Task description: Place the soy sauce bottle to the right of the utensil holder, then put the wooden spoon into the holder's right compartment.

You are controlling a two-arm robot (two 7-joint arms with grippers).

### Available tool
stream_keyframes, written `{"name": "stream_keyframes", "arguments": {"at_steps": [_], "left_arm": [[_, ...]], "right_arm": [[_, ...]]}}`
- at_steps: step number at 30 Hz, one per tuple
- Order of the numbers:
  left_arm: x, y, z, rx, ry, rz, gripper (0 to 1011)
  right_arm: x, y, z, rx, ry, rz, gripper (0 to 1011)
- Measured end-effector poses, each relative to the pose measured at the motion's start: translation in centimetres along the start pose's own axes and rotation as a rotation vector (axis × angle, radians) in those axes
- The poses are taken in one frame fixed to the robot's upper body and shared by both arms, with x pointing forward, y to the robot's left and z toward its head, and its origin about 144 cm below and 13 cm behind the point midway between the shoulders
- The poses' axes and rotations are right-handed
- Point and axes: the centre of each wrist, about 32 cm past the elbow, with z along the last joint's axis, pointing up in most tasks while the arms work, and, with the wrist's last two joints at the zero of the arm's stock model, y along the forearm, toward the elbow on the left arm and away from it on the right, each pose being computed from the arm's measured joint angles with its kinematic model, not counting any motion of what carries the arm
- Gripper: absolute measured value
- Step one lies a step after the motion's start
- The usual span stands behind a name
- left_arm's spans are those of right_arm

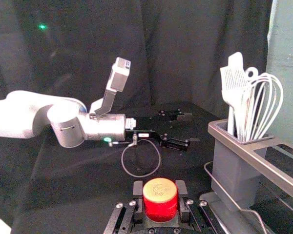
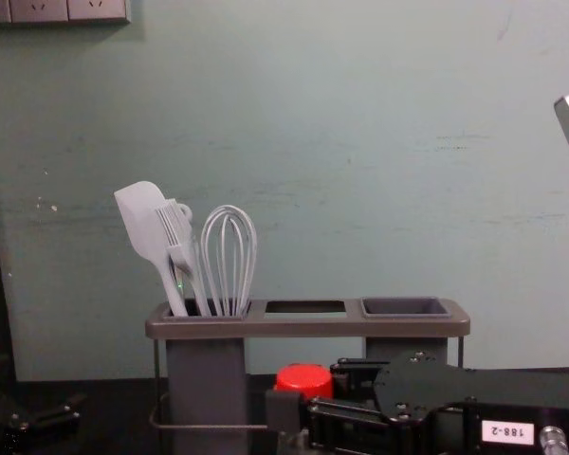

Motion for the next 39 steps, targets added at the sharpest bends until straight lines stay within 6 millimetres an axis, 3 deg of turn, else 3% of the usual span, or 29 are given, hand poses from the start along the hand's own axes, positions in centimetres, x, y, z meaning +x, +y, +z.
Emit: {"name": "stream_keyframes", "arguments": {"at_steps": [17,24,28,35,39], "left_arm": [[0.0,0.0,0.0,0.000,0.000,0.000,1005],[0.0,0.0,0.0,0.000,0.000,0.000,1005],[0.0,0.0,0.0,0.000,0.000,0.000,1005],[0.0,0.0,0.0,0.000,0.000,0.000,1005],[0.0,0.0,0.0,0.000,0.000,0.000,1005]], "right_arm": [[-0.7,-1.1,0.9,0.036,-0.014,-0.001,392],[-2.1,-4.0,2.2,0.054,-0.043,-0.041,392],[-3.1,-6.8,2.4,0.048,-0.060,-0.099,392],[-3.9,-11.3,2.2,0.037,-0.067,-0.226,392],[-3.9,-12.9,1.9,0.036,-0.066,-0.287,392]]}}
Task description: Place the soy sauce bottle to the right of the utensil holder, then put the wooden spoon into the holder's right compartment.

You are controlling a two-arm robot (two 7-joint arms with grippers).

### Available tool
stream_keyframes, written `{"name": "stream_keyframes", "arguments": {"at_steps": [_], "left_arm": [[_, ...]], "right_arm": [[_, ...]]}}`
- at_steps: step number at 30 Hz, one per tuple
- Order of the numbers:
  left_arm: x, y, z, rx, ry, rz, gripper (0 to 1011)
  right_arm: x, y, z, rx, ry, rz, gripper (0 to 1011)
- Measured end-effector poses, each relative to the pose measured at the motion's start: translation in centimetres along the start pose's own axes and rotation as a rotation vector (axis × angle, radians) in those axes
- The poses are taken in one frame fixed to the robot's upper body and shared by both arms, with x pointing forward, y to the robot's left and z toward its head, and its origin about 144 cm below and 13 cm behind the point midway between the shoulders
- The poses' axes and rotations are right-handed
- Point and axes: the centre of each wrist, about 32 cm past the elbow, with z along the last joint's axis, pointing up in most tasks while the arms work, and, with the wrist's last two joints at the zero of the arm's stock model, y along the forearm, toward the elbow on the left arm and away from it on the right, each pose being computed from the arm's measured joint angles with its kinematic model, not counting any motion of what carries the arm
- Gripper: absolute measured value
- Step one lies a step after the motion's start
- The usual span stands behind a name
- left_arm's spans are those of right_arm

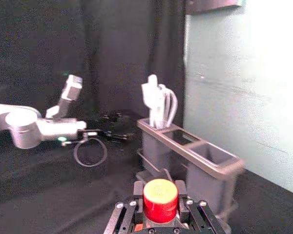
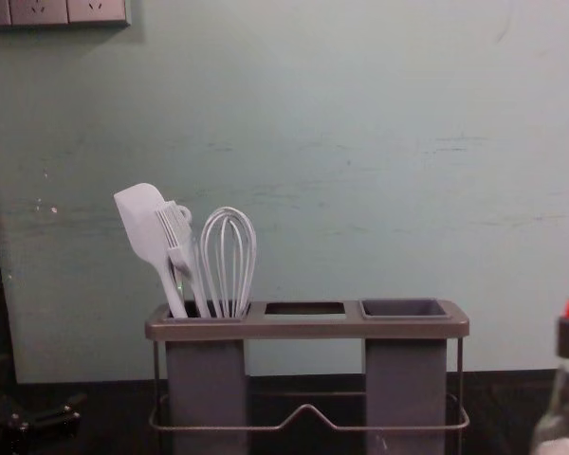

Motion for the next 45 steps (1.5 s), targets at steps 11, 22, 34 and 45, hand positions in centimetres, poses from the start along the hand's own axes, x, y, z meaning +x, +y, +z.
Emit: {"name": "stream_keyframes", "arguments": {"at_steps": [11,22,34,45], "left_arm": [[0.0,0.0,0.0,0.000,0.000,0.000,1005],[0.0,0.0,0.0,0.000,0.000,0.000,1005],[0.0,0.0,0.0,0.000,0.000,0.000,1005],[0.0,0.0,0.0,0.000,0.000,0.000,1005]], "right_arm": [[2.6,-1.1,-1.6,0.006,0.025,-0.161,392],[5.6,1.6,-2.5,0.032,0.060,-0.193,392],[7.1,4.0,-2.6,-0.005,0.029,-0.194,392],[7.8,4.3,-3.3,-0.019,0.041,-0.208,392]]}}
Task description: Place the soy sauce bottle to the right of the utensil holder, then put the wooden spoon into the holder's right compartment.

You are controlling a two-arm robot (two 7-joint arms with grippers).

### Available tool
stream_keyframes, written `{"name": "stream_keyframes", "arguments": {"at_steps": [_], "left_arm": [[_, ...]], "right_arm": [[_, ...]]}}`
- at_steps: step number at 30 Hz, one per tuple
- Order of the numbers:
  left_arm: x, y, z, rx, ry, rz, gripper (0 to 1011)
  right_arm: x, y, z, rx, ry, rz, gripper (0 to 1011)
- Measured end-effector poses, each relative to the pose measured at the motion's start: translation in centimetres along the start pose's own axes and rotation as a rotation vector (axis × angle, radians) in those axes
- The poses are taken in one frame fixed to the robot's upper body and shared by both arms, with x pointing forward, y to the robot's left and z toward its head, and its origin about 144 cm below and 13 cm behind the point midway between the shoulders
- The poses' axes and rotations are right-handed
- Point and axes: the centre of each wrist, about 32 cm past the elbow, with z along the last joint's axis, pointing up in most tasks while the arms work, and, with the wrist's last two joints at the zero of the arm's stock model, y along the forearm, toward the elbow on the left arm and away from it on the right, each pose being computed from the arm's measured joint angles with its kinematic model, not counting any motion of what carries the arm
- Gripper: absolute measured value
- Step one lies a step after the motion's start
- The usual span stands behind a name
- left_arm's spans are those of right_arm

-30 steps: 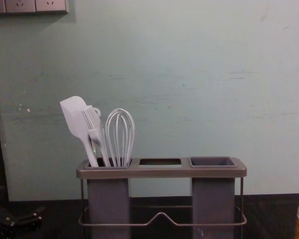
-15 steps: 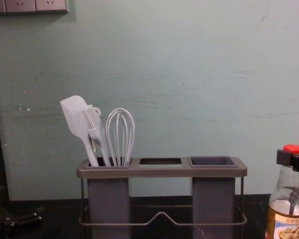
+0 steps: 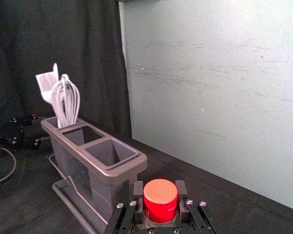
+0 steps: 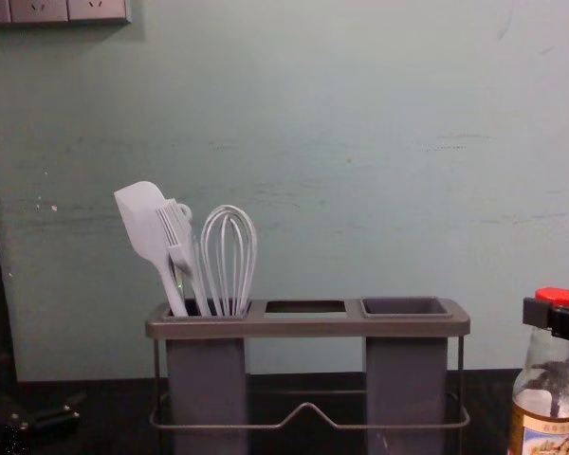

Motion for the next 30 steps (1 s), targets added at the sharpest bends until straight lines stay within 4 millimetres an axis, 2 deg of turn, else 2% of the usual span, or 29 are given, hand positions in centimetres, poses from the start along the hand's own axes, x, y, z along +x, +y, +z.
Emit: {"name": "stream_keyframes", "arguments": {"at_steps": [13,23,30], "left_arm": [[0.00,0.00,0.00,0.000,0.000,0.000,1005],[0.00,0.00,0.00,0.000,0.000,0.000,1005],[0.00,0.00,0.00,0.000,0.000,0.000,1005]], "right_arm": [[0.61,0.88,-0.59,-0.001,-0.001,-0.010,392],[0.61,0.82,-0.56,-0.001,-0.002,-0.009,395],[0.60,0.76,-0.53,0.000,-0.001,-0.009,603]]}}
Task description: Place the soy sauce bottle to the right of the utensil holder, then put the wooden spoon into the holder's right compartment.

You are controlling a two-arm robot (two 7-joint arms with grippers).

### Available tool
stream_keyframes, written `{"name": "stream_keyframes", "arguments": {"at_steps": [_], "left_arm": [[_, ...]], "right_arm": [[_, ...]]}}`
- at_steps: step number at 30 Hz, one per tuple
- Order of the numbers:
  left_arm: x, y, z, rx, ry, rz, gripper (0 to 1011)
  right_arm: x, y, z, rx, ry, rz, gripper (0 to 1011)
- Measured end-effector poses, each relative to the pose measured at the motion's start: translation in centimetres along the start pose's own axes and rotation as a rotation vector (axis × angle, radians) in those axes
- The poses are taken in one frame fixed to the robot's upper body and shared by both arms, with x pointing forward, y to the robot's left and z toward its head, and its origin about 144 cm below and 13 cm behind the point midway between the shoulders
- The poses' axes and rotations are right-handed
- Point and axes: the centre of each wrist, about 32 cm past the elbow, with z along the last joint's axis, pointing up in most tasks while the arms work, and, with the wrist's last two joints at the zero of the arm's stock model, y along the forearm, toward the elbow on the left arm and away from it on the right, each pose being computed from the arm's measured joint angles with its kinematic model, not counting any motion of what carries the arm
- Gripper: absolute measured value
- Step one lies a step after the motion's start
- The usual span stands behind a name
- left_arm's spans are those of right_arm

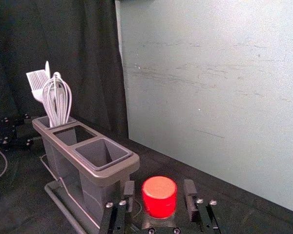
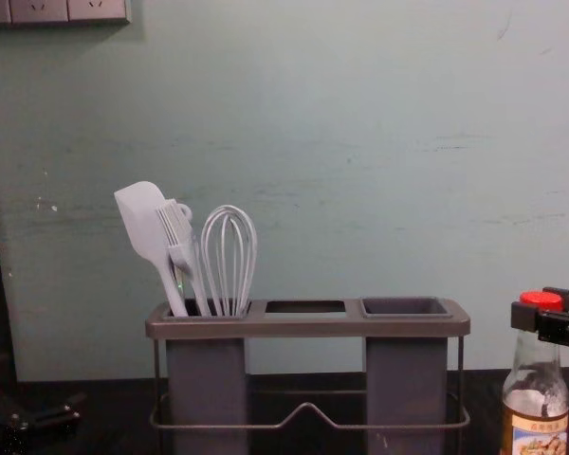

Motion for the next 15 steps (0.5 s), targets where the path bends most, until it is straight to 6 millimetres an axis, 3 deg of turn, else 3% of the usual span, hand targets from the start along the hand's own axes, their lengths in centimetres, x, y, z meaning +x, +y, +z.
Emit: {"name": "stream_keyframes", "arguments": {"at_steps": [9,15], "left_arm": [[0.00,0.00,0.00,0.000,0.000,0.000,1005],[0.00,0.00,0.00,0.000,0.000,0.000,1005]], "right_arm": [[0.00,-0.03,0.03,0.000,0.000,0.000,899],[0.00,-0.05,0.03,0.000,0.000,0.000,1003]]}}
